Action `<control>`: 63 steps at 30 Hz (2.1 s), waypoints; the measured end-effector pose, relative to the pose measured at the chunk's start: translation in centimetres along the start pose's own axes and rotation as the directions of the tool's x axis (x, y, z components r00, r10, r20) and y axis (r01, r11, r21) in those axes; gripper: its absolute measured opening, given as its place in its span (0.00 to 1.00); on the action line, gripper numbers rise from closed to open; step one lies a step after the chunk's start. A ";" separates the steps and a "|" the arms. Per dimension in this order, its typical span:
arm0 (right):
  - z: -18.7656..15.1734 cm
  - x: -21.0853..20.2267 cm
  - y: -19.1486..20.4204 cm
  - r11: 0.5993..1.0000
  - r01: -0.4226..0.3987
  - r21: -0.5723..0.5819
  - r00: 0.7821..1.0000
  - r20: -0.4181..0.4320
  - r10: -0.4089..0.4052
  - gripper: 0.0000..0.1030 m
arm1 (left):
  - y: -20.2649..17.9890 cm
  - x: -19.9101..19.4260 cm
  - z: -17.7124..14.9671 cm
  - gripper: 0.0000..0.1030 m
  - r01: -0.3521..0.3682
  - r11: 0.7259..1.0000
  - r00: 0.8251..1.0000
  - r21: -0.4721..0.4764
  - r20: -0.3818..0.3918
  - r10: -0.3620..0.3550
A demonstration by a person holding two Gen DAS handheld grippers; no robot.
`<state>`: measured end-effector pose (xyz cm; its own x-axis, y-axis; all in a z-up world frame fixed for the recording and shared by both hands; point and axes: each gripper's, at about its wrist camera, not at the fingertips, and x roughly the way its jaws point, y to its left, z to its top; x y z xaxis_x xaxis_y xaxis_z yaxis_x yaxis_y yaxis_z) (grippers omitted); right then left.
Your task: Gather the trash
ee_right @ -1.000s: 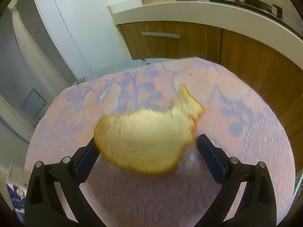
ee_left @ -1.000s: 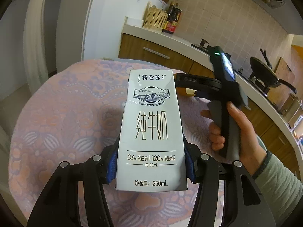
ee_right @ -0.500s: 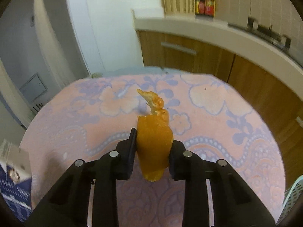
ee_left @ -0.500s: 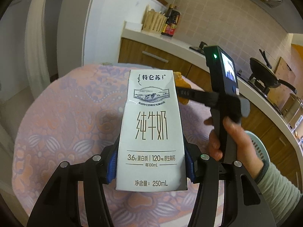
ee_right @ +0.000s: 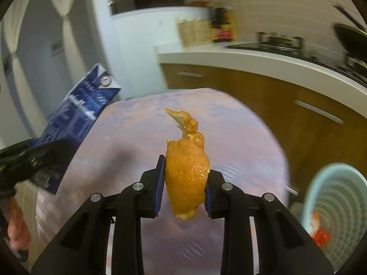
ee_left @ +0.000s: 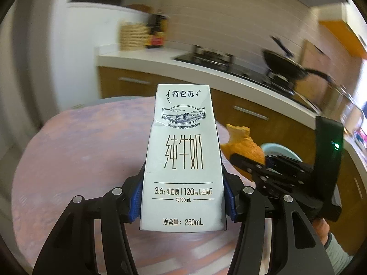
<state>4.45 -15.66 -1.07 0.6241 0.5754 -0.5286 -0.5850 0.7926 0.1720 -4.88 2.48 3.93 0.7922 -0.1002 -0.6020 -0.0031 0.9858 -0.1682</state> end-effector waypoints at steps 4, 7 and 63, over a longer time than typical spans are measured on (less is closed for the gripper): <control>-1.9 -4.1 -4.5 0.994 0.100 0.050 0.994 0.040 -0.102 0.25 | -5.1 2.7 0.8 0.52 0.111 0.990 0.991 0.088 -0.078 -0.104; -3.5 -7.0 -8.7 0.978 0.161 0.134 0.985 0.041 -0.168 0.25 | -8.3 5.3 1.6 0.52 0.180 0.976 0.976 0.120 -0.144 -0.162; -5.6 -12.0 -7.6 0.869 0.379 0.318 0.921 -0.042 -0.386 0.63 | -7.0 5.7 -0.5 0.86 0.049 0.935 0.998 0.352 0.021 -0.060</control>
<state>-1.45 -29.72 -0.68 0.7793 0.2155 -0.5884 -0.1071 0.9710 0.2137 -0.66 -5.08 1.28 0.8037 -0.1564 -0.5740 0.2507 0.9640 0.0884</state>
